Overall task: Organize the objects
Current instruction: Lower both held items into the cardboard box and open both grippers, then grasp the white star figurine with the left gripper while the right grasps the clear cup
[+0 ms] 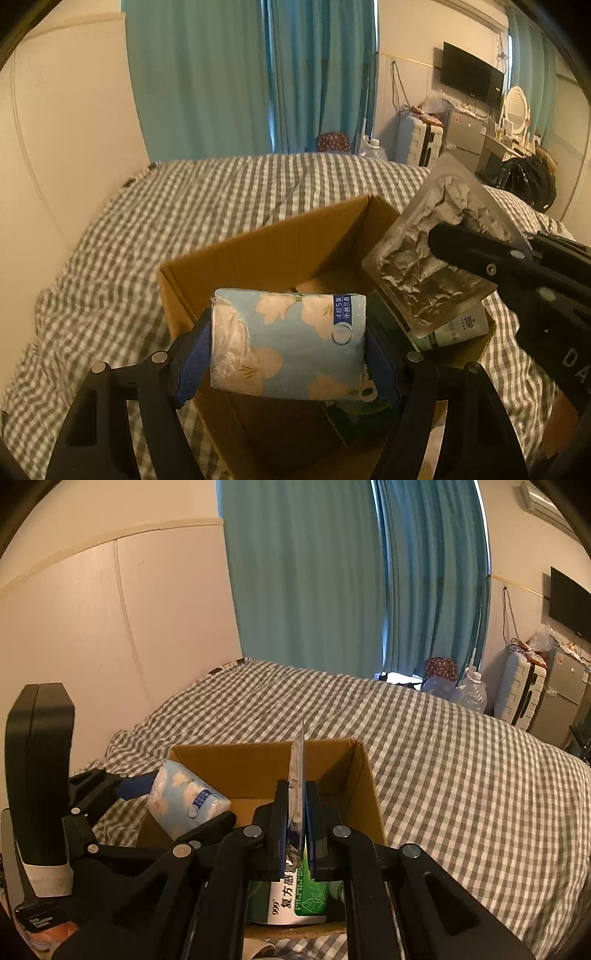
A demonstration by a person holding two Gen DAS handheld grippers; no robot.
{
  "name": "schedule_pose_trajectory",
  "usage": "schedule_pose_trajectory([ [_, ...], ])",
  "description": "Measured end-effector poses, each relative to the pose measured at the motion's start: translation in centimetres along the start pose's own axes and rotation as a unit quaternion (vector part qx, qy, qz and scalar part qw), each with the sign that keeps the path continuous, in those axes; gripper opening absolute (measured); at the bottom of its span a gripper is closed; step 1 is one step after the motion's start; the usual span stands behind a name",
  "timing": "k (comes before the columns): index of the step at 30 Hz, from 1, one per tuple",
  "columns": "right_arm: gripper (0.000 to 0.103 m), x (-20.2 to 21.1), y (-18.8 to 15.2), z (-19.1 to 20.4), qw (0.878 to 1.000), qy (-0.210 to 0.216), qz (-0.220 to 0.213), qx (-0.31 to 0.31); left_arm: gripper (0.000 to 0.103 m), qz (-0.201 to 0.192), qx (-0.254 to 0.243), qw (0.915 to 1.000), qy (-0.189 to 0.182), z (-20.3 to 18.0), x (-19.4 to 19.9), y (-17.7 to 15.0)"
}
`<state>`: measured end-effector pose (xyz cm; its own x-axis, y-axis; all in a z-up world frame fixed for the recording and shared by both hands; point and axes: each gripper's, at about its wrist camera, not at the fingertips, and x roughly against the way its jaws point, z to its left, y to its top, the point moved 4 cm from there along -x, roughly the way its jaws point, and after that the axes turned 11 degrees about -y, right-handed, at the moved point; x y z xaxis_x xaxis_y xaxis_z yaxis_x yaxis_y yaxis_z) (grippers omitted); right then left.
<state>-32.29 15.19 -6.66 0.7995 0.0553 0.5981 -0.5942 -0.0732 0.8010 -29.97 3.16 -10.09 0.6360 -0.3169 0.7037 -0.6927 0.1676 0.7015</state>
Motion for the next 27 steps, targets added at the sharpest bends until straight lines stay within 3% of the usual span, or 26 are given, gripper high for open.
schedule_pose_trajectory([
  [5, 0.008, 0.0, 0.3, 0.5, 1.0, 0.003, 0.004, 0.0, 0.079, 0.003, 0.001, 0.9999, -0.015, -0.4, 0.7, -0.2],
  [6, 0.01, 0.3, 0.5, 0.4, 1.0, -0.006, 0.003, 0.001, 0.085, 0.001, -0.001, 0.9999, -0.011, -0.5, 0.8, -0.1],
  [7, 0.021, 0.8, 0.6, 0.3, 1.0, -0.01, 0.0, 0.0, 0.094, -0.004, -0.004, 1.0, -0.002, -0.7, 1.3, 0.0],
  [8, 0.04, 1.4, 0.6, 0.1, 1.0, -0.011, -0.003, -0.003, 0.097, -0.01, -0.005, 0.9999, 0.006, -0.7, 1.6, 0.2],
  [10, 0.057, 2.9, 0.9, -0.3, 1.0, -0.01, -0.013, -0.012, 0.1, -0.019, -0.004, 0.9997, 0.016, -0.8, 2.8, 0.3],
  [20, 0.072, 12.4, 2.2, -3.1, 0.997, -0.041, -0.06, -0.016, 0.103, -0.058, 0.011, 0.998, 0.024, -1.9, 10.5, 0.4],
  [27, 0.079, 19.7, 0.6, -4.0, 0.995, -0.065, -0.081, -0.011, 0.103, -0.095, 0.016, 0.9949, 0.029, -3.2, 16.1, -1.0],
])
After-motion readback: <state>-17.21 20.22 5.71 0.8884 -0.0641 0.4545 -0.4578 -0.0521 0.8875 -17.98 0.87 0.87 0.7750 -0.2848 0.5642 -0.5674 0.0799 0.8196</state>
